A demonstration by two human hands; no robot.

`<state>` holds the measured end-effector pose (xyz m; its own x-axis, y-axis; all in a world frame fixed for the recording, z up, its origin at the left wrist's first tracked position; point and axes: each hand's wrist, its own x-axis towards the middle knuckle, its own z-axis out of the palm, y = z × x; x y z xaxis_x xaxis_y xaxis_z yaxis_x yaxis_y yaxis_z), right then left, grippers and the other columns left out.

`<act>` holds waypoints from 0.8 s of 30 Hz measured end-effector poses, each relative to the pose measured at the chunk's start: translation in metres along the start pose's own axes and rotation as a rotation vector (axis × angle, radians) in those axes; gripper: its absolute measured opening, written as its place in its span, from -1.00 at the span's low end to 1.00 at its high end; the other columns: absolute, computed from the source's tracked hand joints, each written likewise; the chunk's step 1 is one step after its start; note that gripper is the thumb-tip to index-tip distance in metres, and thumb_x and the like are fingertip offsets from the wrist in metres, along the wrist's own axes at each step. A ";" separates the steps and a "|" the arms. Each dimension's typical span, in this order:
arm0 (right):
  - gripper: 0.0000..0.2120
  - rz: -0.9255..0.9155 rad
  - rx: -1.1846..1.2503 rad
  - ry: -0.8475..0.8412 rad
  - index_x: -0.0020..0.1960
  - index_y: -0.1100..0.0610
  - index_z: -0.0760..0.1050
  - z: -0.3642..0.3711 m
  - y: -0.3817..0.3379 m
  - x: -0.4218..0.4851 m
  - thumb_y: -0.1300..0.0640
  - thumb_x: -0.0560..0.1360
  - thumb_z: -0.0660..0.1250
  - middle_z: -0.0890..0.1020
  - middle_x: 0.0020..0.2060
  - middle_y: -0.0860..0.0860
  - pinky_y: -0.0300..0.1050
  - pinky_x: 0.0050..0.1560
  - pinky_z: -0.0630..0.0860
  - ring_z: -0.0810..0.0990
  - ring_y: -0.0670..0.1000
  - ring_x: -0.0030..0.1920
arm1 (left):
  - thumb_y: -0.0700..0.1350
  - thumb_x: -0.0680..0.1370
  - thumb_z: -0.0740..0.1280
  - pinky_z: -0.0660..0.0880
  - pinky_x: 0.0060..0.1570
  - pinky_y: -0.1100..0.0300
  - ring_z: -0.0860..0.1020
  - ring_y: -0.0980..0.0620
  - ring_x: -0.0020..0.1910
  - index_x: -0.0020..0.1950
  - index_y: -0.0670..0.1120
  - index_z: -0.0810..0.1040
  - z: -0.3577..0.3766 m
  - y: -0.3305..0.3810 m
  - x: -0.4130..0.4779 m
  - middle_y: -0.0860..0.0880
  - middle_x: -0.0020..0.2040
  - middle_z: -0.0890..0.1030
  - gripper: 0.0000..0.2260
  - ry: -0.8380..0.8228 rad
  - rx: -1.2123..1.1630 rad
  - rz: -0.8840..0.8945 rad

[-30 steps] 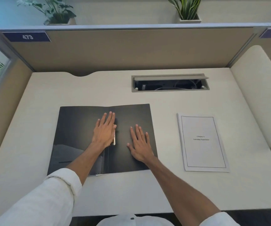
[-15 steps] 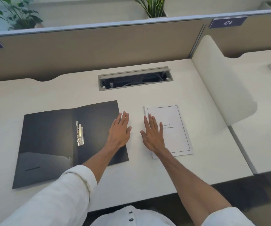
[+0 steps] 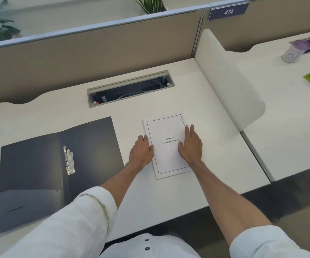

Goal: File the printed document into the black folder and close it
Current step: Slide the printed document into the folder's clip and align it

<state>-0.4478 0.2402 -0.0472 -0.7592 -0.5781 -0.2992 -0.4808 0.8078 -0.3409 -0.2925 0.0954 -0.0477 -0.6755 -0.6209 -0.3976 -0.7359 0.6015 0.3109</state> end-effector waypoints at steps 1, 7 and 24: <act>-0.31 0.043 0.020 0.017 0.78 0.17 0.06 -0.001 0.002 0.001 0.10 0.73 0.24 0.09 0.77 0.13 0.19 0.68 0.26 0.20 0.15 0.74 | -0.04 0.80 0.17 0.59 0.26 -0.20 0.56 -0.29 0.34 0.62 -0.26 0.33 0.002 0.003 0.001 -0.21 0.42 0.44 -0.55 -0.004 -0.011 -0.011; -0.62 0.250 0.163 0.070 0.44 0.28 0.42 -0.003 0.005 0.013 0.15 0.67 0.30 0.47 0.41 0.19 0.17 0.40 0.47 0.43 0.24 0.47 | -0.08 0.77 0.20 0.57 0.17 -0.13 0.59 -0.31 0.26 0.52 -0.30 0.39 0.008 0.013 0.005 -0.24 0.41 0.43 -0.60 0.009 -0.049 -0.055; -0.69 0.243 0.414 -0.023 0.41 0.19 0.45 -0.015 0.007 0.022 0.25 0.69 0.19 0.58 0.07 0.13 0.10 0.14 0.54 0.60 0.27 0.11 | -0.08 0.75 0.23 0.60 0.24 -0.16 0.62 -0.37 0.21 0.38 -0.31 0.43 -0.002 0.009 0.005 -0.23 0.41 0.41 -0.67 -0.059 -0.153 -0.077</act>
<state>-0.4749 0.2348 -0.0425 -0.8158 -0.3842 -0.4323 -0.0718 0.8089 -0.5835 -0.3028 0.0966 -0.0457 -0.6166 -0.6287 -0.4739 -0.7866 0.4673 0.4036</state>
